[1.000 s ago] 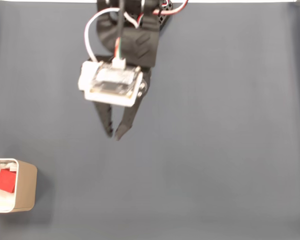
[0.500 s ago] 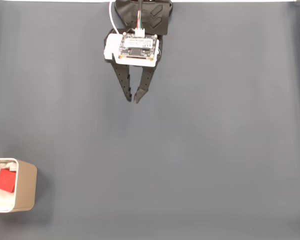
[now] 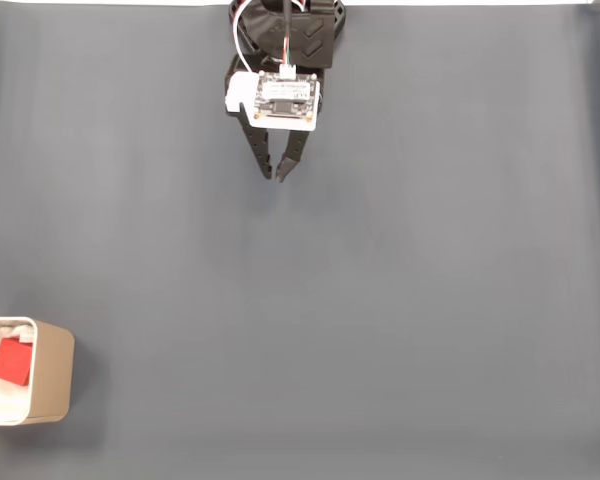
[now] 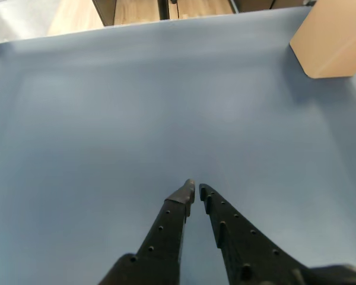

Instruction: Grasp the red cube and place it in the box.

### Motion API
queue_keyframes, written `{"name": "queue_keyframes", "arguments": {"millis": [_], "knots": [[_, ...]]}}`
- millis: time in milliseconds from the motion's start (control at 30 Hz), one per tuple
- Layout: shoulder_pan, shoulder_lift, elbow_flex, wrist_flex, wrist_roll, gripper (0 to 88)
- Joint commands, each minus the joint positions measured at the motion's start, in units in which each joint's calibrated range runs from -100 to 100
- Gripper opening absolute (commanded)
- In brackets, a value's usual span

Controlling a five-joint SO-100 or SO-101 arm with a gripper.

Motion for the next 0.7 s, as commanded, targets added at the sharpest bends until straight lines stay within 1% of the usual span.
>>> {"name": "queue_keyframes", "arguments": {"millis": [0, 467, 667], "knots": [[-0.9, -4.4, 2.2, 2.8, 0.4, 0.0], [-1.7, -12.6, 10.0, 12.8, 0.7, 0.0], [-1.7, -12.8, 12.0, 16.0, 0.2, 0.0]]}}
